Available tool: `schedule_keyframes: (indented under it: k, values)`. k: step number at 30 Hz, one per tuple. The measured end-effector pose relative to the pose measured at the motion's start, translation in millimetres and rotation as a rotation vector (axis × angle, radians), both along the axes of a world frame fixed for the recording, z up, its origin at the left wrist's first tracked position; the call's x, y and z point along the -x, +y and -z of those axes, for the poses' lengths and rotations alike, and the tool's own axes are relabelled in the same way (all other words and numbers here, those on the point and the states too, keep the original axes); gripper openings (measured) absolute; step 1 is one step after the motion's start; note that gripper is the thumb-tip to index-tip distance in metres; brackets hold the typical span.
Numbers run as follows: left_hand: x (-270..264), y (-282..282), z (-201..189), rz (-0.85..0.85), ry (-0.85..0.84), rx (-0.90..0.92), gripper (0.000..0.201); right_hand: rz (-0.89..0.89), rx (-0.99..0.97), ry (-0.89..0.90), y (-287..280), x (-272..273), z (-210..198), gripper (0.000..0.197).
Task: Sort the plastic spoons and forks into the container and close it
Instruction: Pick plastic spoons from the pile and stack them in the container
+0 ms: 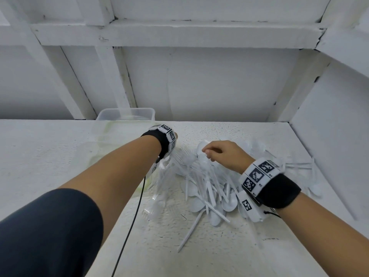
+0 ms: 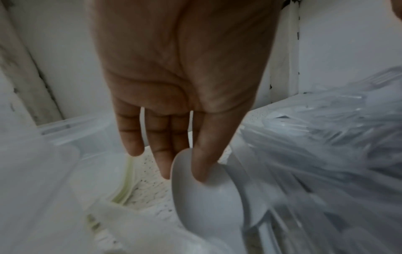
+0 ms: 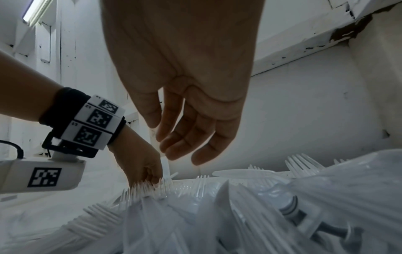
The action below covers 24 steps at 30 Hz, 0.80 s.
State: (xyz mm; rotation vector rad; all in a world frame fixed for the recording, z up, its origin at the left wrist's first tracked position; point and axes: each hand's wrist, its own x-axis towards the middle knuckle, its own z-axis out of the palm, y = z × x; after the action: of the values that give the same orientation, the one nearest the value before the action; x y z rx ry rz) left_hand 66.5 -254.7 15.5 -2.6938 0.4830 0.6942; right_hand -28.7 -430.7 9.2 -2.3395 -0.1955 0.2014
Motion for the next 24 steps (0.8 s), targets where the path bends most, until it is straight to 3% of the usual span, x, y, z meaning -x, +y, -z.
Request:
schedule_keyframes:
  k: [2, 7, 17, 24]
  values:
    - [-11.9, 7.6, 7.0, -0.032, 0.006, 0.100, 0.031, -0.002, -0.007, 0.005, -0.2, -0.2, 2.4, 0.021]
    - [-15.8, 18.8, -15.2, -0.022, 0.092, 0.162, 0.021, 0.002, -0.039, 0.021, 5.3, -0.7, 3.0, 0.020]
    - [14.3, 54.3, -48.3, -0.013, -0.132, 0.504, 0.023, 0.008, -0.061, -0.068, 45.8, -12.0, -8.6, 0.020]
    - [36.6, 66.0, -46.9, -0.013, -0.203, 0.712, 0.019, 0.039, -0.057, -0.117, 82.7, -17.1, -6.7, 0.039]
